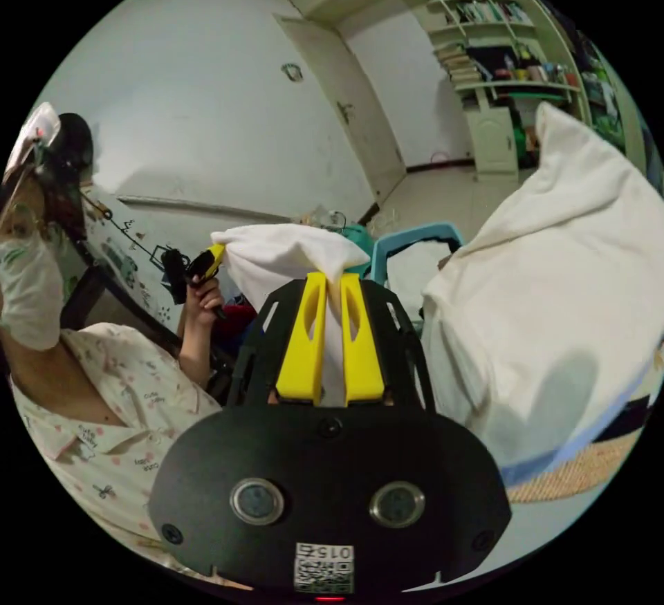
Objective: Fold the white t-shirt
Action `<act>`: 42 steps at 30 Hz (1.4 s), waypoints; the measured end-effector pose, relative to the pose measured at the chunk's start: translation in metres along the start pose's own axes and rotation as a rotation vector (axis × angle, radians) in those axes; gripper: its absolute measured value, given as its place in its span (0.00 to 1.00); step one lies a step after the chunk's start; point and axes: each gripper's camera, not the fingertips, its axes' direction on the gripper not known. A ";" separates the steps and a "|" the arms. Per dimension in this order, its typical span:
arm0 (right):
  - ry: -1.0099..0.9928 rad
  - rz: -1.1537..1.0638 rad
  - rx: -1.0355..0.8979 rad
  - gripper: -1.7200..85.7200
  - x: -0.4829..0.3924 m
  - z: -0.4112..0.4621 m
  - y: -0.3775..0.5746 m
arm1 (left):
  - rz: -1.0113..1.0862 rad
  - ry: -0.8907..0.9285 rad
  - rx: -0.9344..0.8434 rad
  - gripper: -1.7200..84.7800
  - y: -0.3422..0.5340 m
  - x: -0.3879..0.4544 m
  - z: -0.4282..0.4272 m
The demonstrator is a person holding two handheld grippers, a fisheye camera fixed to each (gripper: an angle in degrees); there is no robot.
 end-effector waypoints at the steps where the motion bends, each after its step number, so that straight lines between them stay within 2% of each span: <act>1: -0.012 0.006 -0.021 0.06 0.004 0.037 0.010 | -0.011 -0.017 0.001 0.02 0.003 -0.008 -0.006; 5: -0.003 0.010 -0.055 0.06 0.013 0.130 0.036 | -0.081 -0.074 0.007 0.02 0.014 -0.063 -0.033; 14: 0.092 -0.075 -0.087 0.05 0.014 0.256 0.062 | -0.226 -0.051 0.099 0.02 0.019 -0.159 -0.036; 24: 0.119 -0.043 -0.119 0.05 0.046 0.323 0.106 | -0.193 -0.032 0.061 0.02 0.011 -0.180 -0.007; 29: 0.223 -0.064 -0.136 0.07 0.061 0.365 0.100 | -0.160 -0.034 0.035 0.03 0.009 -0.190 0.017; 31: 0.272 -0.029 -0.167 0.08 0.082 0.397 0.082 | -0.196 -0.079 0.025 0.04 0.014 -0.211 0.037; 32: 0.288 0.008 -0.202 0.10 0.099 0.415 0.071 | -0.229 -0.204 0.006 0.04 0.019 -0.229 0.056; 33: 0.290 0.025 -0.218 0.11 0.106 0.419 0.066 | -0.191 -0.431 -0.010 0.06 0.028 -0.240 0.082; 34: 0.268 0.017 -0.222 0.13 0.110 0.414 0.062 | -0.156 -0.553 -0.014 0.07 0.034 -0.244 0.098; 35: 0.220 -0.030 -0.182 0.16 0.102 0.392 0.065 | -0.115 -0.751 -0.032 0.10 0.049 -0.257 0.130; 36: 0.196 -0.069 -0.160 0.17 0.095 0.377 0.069 | -0.099 -0.861 -0.107 0.11 0.060 -0.272 0.156; 37: 0.178 -0.138 -0.126 0.17 0.081 0.342 0.080 | -0.113 -0.885 -0.149 0.11 0.064 -0.278 0.165; 38: 0.225 -0.178 -0.092 0.17 0.068 0.303 0.092 | -0.155 -0.877 -0.191 0.11 0.071 -0.283 0.172; 39: 0.275 -0.196 -0.071 0.17 0.061 0.282 0.099 | -0.166 -0.811 -0.157 0.11 0.082 -0.276 0.169; 41: 0.575 -0.228 0.041 0.17 0.045 0.211 0.126 | -0.153 -0.676 -0.063 0.10 0.104 -0.257 0.162; 42: 0.660 -0.224 0.066 0.17 0.043 0.197 0.131 | -0.154 -0.606 -0.034 0.09 0.119 -0.244 0.161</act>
